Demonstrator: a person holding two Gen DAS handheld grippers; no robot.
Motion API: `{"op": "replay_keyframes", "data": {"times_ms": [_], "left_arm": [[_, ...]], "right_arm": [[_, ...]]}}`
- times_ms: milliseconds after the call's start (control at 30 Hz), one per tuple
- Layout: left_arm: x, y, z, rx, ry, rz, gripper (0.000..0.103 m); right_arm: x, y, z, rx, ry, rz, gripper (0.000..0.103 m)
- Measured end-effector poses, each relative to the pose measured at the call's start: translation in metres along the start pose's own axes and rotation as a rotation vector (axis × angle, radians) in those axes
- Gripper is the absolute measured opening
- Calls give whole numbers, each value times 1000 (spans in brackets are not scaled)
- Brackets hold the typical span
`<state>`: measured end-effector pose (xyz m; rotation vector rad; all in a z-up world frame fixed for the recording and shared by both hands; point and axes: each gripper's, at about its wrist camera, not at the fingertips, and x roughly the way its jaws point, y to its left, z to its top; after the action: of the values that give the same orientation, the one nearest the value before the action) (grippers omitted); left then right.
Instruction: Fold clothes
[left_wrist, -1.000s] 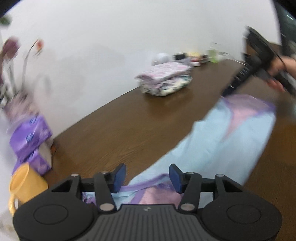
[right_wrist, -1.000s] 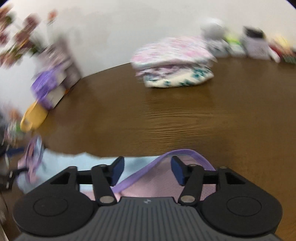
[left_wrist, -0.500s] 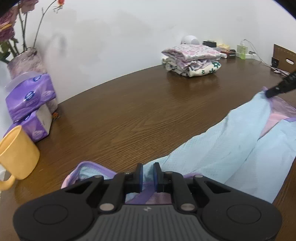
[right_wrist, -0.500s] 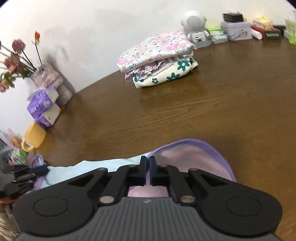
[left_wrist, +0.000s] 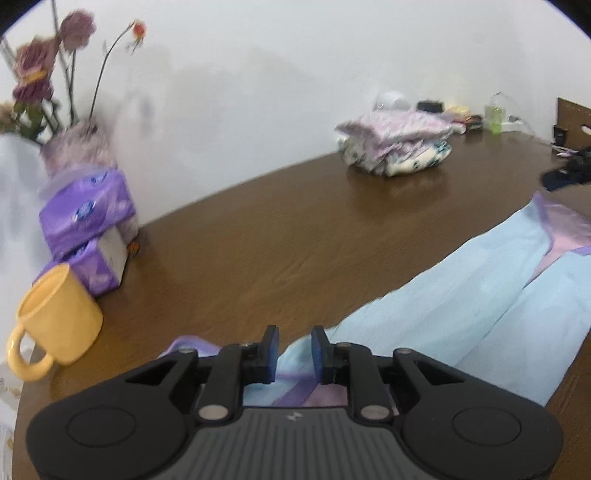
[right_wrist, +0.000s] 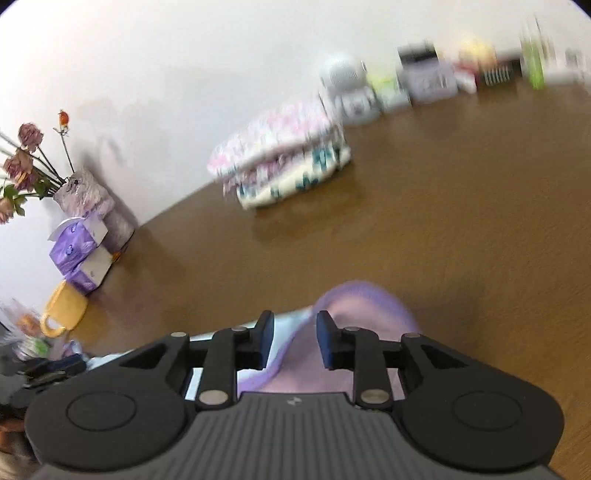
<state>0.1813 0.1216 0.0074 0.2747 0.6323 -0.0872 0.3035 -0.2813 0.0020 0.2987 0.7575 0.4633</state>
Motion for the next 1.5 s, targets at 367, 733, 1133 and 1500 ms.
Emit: {"op": "replay_keyframes", "data": {"times_ms": [367, 733, 1133, 1500], "left_arm": [[9, -7, -13, 9, 54, 15, 22], [-15, 3, -17, -75, -24, 15, 36], [-64, 40, -38, -145, -12, 178, 49], [-27, 79, -20, -65, 76, 201, 50]], "right_arm": [[44, 22, -1, -248, 74, -98, 27], [15, 24, -17, -298, 5, -99, 43], [-10, 50, -28, -305, -7, -36, 65], [7, 138, -62, -449, 62, 159, 73]]}}
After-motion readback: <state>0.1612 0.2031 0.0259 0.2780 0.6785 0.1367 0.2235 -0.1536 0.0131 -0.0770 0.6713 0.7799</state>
